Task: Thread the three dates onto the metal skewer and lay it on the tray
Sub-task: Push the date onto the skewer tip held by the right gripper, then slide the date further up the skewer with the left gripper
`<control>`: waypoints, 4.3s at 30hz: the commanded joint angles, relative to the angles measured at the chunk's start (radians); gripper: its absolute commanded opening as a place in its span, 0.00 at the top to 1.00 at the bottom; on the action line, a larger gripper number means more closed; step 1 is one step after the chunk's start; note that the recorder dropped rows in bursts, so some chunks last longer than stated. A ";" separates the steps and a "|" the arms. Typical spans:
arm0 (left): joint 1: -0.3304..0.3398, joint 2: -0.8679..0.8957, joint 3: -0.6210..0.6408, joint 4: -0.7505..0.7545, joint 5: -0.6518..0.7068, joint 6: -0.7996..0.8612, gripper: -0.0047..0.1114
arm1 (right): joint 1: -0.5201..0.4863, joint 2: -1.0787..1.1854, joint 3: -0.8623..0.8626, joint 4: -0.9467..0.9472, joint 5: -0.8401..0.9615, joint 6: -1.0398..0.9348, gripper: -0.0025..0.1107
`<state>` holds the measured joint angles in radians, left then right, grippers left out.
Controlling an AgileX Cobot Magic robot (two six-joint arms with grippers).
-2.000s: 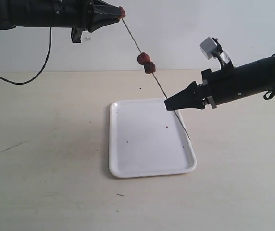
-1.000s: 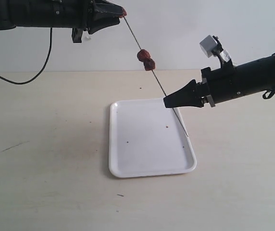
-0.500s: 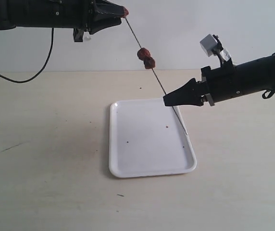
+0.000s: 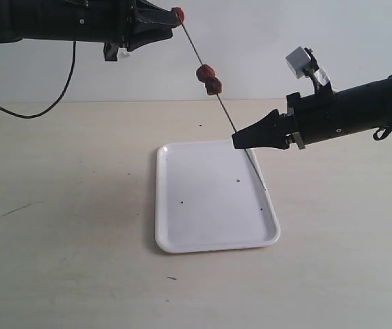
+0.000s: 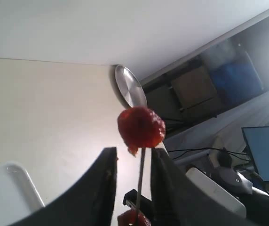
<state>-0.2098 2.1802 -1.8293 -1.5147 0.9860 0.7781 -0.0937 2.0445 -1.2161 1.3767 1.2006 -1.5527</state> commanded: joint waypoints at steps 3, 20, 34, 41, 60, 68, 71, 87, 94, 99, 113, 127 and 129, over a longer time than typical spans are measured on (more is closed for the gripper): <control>0.002 -0.004 0.004 -0.008 -0.035 0.036 0.73 | 0.001 -0.005 0.002 0.009 0.013 -0.018 0.98; 0.002 -0.004 0.004 -0.049 0.004 0.128 0.73 | 0.001 -0.005 0.002 0.036 -0.006 -0.029 0.98; 0.002 -0.004 0.004 -0.104 -0.003 0.135 0.46 | 0.001 -0.005 0.002 0.017 -0.009 -0.027 0.98; 0.000 -0.004 0.004 -0.118 -0.096 0.138 0.46 | 0.001 -0.005 0.002 -0.002 0.005 -0.025 0.98; -0.032 -0.004 0.004 -0.115 -0.125 0.138 0.49 | 0.053 -0.005 0.002 0.000 -0.056 -0.032 0.98; -0.032 -0.004 0.004 -0.098 -0.120 0.129 0.49 | 0.051 -0.006 0.002 0.036 -0.080 -0.032 0.98; -0.032 -0.004 0.004 -0.081 -0.120 0.124 0.49 | 0.051 -0.006 0.002 0.038 -0.081 -0.032 0.98; -0.035 -0.004 0.004 -0.057 -0.106 0.108 0.70 | 0.051 -0.006 0.002 0.062 -0.067 -0.032 0.98; -0.057 -0.004 0.004 0.006 -0.100 0.096 0.70 | 0.053 -0.006 0.000 0.067 -0.063 -0.032 0.98; -0.078 -0.004 0.004 0.026 -0.098 0.096 0.70 | 0.053 -0.006 0.000 0.068 -0.063 -0.032 0.98; -0.094 -0.004 0.004 0.049 -0.101 0.098 0.70 | 0.053 -0.006 0.000 0.089 -0.063 -0.031 0.98; -0.076 -0.004 0.004 -0.021 -0.102 0.114 0.40 | 0.053 -0.006 0.000 0.105 -0.063 -0.042 0.98; -0.069 -0.004 0.004 -0.039 -0.102 0.117 0.40 | 0.053 -0.006 0.000 0.105 -0.063 -0.042 0.98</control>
<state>-0.2874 2.1802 -1.8285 -1.5212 0.8829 0.8868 -0.0413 2.0445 -1.2161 1.4652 1.1253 -1.5819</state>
